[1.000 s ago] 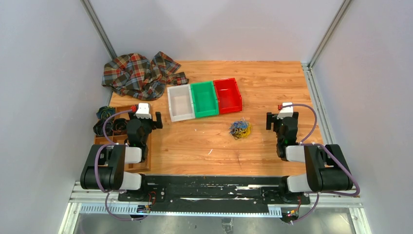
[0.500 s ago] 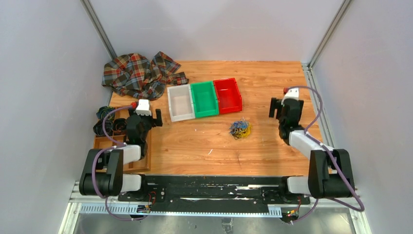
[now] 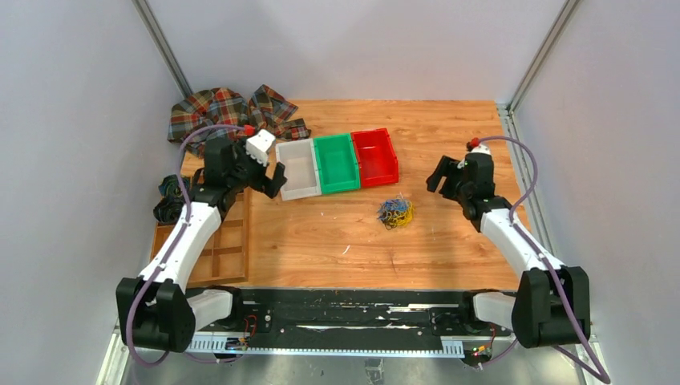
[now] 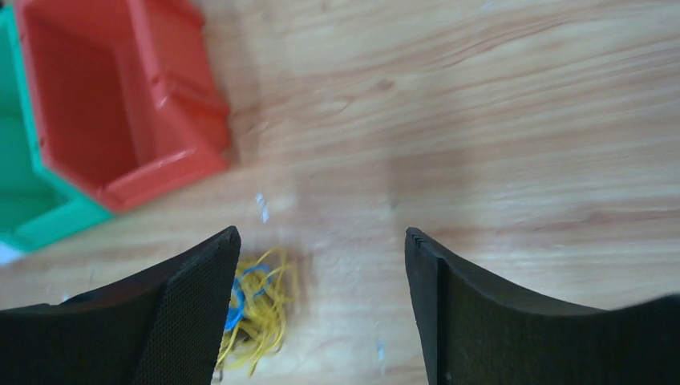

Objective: Untangle the cables

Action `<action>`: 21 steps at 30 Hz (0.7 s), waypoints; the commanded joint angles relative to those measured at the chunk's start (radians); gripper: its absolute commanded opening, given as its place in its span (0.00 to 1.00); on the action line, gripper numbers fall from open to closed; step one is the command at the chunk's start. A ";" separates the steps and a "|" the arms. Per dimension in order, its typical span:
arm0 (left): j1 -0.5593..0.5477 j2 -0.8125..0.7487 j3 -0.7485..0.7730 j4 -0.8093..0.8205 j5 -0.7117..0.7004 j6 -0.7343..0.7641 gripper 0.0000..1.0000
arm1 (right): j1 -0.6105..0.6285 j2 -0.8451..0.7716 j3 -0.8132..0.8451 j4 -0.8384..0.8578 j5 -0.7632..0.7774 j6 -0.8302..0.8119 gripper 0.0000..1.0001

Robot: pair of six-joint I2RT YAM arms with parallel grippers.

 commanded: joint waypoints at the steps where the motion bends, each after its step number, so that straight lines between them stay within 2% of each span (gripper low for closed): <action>1: -0.129 0.033 0.108 -0.322 0.081 0.088 0.98 | 0.141 -0.056 -0.001 -0.073 -0.064 -0.019 0.75; 5: -0.236 0.095 0.167 -0.361 0.086 0.057 0.98 | 0.261 -0.047 -0.018 -0.055 -0.067 -0.037 0.68; 13: -0.421 0.263 0.244 -0.368 0.073 0.039 0.98 | 0.297 0.080 -0.058 -0.002 -0.125 -0.023 0.50; 21: -0.507 0.407 0.355 -0.368 0.130 0.022 0.98 | 0.418 0.176 -0.090 0.070 -0.142 -0.005 0.30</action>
